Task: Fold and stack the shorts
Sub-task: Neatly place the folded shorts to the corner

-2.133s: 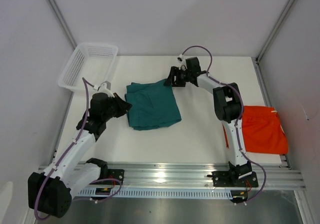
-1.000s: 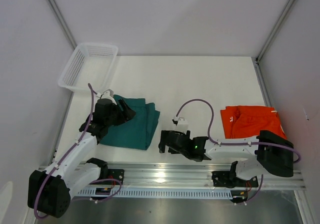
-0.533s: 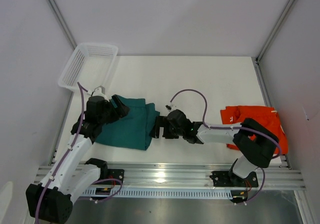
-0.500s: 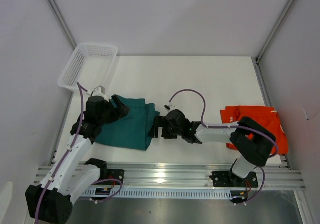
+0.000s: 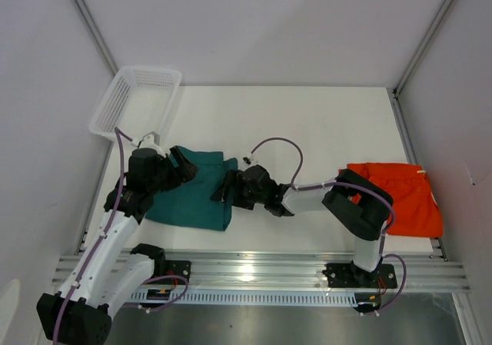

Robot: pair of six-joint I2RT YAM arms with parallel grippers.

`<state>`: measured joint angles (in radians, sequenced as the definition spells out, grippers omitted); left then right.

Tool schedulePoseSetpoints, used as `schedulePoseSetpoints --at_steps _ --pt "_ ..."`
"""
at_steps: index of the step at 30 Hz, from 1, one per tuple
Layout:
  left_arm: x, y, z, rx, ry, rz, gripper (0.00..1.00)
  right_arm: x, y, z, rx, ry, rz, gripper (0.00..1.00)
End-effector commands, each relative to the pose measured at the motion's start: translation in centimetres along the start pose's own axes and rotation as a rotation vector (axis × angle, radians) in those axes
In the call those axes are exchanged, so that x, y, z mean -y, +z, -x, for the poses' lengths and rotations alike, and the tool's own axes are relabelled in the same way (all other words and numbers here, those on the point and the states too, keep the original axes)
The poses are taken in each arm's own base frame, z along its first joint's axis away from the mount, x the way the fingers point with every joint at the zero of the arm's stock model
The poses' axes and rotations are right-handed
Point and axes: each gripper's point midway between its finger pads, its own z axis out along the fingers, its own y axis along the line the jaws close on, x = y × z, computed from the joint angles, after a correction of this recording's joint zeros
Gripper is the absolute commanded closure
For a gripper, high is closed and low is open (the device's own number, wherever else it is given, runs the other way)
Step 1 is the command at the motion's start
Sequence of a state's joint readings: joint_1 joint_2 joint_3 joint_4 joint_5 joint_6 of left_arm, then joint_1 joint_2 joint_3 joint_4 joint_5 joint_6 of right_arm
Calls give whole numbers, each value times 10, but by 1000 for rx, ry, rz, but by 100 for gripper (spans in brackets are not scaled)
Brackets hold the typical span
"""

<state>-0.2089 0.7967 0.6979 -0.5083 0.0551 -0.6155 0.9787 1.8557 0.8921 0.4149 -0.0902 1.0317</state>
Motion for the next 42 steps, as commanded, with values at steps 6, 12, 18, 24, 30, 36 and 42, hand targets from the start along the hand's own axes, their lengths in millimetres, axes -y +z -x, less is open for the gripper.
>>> schedulePoseSetpoints --at_steps 6,12,18,24,30,36,42 --pt "5 -8 13 38 30 -12 16 40 25 6 39 -18 -218 35" --pt "-1 -1 8 27 31 7 16 50 28 25 59 -48 -228 84" --pt "-2 7 2 10 27 -1 16 87 -12 63 73 -159 -375 100" --pt "-3 22 -5 0 25 -23 17 135 -73 71 -35 -202 -450 93" --pt "-18 46 -32 -43 0 -16 16 147 -106 84 -42 -163 -369 15" --pt "-10 61 -43 -55 -3 -112 13 142 -108 104 -17 -131 -298 7" --pt "-33 70 -40 -42 19 0 8 138 -91 107 -32 -121 -237 6"
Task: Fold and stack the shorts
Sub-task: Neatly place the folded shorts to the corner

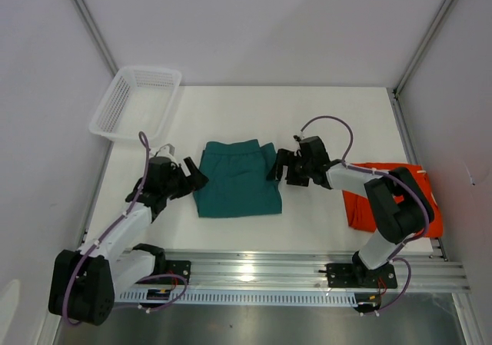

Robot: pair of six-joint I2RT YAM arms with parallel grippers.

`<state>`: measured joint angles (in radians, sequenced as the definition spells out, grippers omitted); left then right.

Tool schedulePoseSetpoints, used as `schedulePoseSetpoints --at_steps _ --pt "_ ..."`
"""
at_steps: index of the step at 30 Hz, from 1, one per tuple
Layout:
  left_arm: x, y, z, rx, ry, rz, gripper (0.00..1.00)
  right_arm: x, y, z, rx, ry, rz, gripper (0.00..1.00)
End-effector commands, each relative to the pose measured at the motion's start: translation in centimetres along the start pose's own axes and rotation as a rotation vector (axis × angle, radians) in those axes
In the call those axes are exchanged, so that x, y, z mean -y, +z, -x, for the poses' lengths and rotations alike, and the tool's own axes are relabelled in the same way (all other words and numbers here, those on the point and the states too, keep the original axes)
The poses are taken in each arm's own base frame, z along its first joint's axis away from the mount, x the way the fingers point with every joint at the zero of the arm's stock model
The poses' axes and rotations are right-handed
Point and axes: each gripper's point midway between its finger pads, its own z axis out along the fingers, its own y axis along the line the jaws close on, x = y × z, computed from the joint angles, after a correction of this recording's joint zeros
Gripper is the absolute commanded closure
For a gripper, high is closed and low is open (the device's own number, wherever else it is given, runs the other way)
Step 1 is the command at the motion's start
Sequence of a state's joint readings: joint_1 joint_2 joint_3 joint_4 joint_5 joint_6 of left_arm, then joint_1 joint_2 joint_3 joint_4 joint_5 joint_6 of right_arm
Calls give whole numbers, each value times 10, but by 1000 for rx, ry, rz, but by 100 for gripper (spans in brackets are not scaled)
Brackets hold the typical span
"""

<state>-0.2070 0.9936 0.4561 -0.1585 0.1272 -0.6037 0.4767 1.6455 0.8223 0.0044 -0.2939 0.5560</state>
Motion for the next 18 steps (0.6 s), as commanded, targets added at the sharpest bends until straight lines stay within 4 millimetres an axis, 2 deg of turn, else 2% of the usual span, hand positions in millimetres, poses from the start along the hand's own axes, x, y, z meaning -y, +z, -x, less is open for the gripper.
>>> schedulePoseSetpoints --at_steps 1,9,12,16,18 --pt "-3 6 19 65 13 9 8 -4 12 -7 -39 -15 39 6" --pt "-19 34 10 -7 -17 69 9 -15 22 -9 -51 -40 50 10" --pt "-19 42 9 -16 -32 57 9 -15 25 -9 -54 -38 51 13" --pt "-12 56 9 -22 -53 3 14 -15 32 -13 -72 -35 62 26" --pt "-9 59 11 -17 -60 -14 20 -16 35 -12 -72 -42 58 30"
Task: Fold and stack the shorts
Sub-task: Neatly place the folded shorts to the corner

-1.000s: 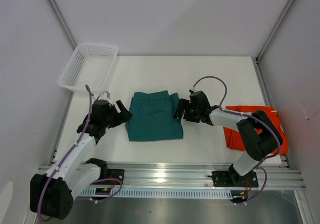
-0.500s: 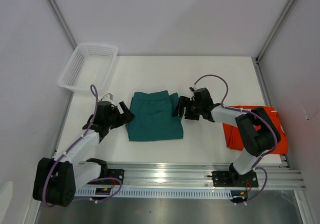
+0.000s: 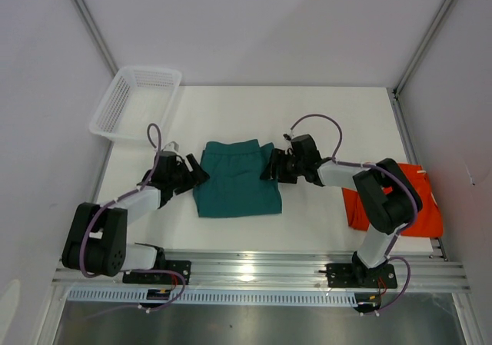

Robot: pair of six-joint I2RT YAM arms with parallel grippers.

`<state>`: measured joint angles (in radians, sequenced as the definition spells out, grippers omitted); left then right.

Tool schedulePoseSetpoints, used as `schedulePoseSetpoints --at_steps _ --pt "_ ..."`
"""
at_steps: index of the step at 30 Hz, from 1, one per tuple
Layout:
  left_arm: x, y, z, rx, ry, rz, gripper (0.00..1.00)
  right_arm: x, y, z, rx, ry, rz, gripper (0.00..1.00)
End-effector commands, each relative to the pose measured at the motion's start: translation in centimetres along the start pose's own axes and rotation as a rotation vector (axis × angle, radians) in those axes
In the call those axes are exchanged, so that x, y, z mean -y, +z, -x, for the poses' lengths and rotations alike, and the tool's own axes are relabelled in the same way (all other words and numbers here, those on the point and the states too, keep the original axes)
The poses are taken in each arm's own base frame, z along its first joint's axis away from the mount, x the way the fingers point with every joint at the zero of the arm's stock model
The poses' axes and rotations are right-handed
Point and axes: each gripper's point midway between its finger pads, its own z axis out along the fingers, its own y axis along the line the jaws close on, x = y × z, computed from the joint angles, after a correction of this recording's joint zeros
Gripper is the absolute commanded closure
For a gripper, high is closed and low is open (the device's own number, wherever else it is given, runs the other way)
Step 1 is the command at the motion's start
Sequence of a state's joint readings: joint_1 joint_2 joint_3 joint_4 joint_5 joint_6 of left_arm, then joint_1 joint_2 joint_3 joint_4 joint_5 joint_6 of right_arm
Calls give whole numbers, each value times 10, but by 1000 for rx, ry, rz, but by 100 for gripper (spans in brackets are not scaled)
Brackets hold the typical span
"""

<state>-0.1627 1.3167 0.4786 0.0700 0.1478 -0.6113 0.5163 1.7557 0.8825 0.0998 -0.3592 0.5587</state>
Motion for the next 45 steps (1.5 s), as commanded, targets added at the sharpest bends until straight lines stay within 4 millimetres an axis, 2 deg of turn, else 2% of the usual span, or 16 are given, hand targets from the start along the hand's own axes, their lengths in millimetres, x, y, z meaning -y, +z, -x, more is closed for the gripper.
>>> schedulePoseSetpoints --at_steps 1,3,7,9,12,13,19,23,26,27,31,34,35,39,44,45 --pt "13 9 12 27 -14 -66 22 9 10 -11 -46 -5 -43 32" --pt "21 13 17 38 -3 -100 28 8 11 -8 -41 -20 -62 36" --pt "26 26 13 9 -24 -142 33 9 15 -3 -29 -52 -102 42" --pt "27 33 12 12 -30 -157 40 13 13 -10 -52 -49 -131 45" --pt "31 36 11 15 -33 -184 54 17 12 -8 -47 -56 -156 63" --pt "31 37 12 15 -34 -185 59 17 12 -7 -44 -60 -160 66" --pt "44 40 3 -3 -12 -218 75 12 14 -4 -42 -77 -163 71" --pt "50 42 -3 -16 1 -219 91 9 11 0 -37 -90 -183 78" --pt "51 41 -5 -18 17 -201 99 13 3 6 -23 -104 -232 89" --pt "52 41 -1 -4 22 -190 100 15 -1 15 3 -114 -266 100" --pt "64 38 4 29 55 -161 100 23 -20 24 3 -138 -367 100" --pt "88 34 14 66 89 -146 100 31 -38 38 54 -151 -463 100" --pt "93 33 2 39 110 -130 100 35 -44 44 82 -153 -502 100" --pt "124 32 9 68 111 -141 100 40 -75 63 155 -120 -573 100" --pt "176 26 10 93 145 -184 100 43 -128 89 276 -59 -630 100" --pt "213 22 8 103 126 -236 100 47 -161 104 352 -21 -667 100"
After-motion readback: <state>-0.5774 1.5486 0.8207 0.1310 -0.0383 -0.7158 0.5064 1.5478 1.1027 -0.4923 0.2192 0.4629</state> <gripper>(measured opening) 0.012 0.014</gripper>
